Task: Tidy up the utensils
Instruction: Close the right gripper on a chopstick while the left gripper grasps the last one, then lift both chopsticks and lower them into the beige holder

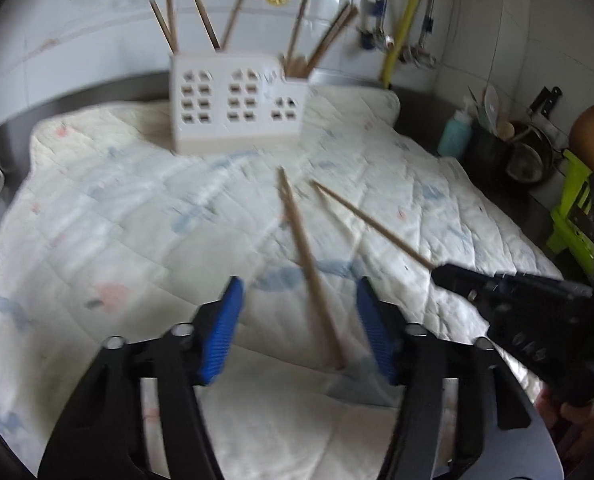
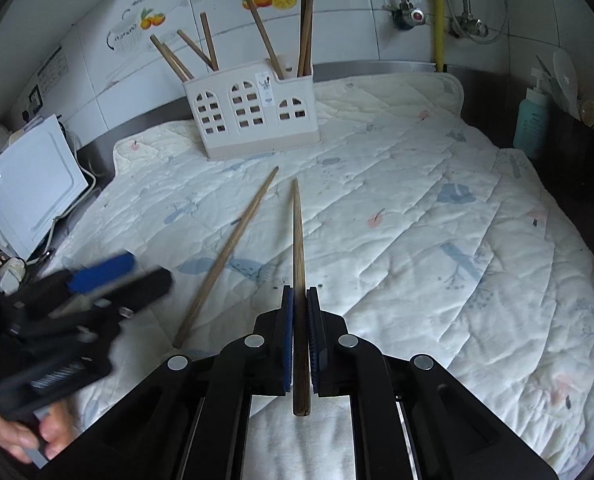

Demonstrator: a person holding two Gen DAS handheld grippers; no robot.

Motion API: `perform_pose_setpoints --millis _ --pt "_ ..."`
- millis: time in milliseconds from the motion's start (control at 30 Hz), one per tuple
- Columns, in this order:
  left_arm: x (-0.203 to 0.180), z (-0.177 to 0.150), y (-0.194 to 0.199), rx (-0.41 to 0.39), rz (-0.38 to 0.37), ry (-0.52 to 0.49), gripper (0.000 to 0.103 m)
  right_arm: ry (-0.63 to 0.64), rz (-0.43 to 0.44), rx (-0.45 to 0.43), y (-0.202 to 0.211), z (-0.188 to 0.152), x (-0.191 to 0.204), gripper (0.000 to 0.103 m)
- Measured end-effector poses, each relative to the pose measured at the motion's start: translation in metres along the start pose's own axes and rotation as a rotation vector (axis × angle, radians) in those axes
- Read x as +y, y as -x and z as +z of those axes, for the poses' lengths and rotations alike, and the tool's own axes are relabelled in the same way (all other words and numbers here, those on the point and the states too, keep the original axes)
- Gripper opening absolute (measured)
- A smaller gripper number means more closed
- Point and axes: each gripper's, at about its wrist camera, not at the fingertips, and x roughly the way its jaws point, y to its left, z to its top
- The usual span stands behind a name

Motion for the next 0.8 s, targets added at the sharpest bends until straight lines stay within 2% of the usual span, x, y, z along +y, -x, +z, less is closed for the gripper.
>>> perform_pose_setpoints --millis 67,233,400,700,800 --pt "-0.001 -0.004 -0.010 0.036 -0.025 0.023 0.038 0.007 0.002 -0.023 0.007 0.003 0.000 0.006" --pt "-0.007 -0.007 -0.026 0.072 -0.042 0.019 0.025 0.016 0.021 -0.049 0.013 0.009 -0.001 0.006" --pt "-0.009 -0.008 -0.036 0.095 -0.038 0.030 0.024 0.021 0.032 -0.056 0.013 0.010 -0.001 0.006" --pt "-0.012 -0.003 -0.043 0.117 0.025 0.002 0.008 0.027 0.036 -0.067 0.017 0.013 0.000 0.006" --pt "-0.006 -0.003 -0.042 0.120 0.017 0.031 0.005 0.035 0.036 -0.074 0.020 0.014 0.002 0.006"
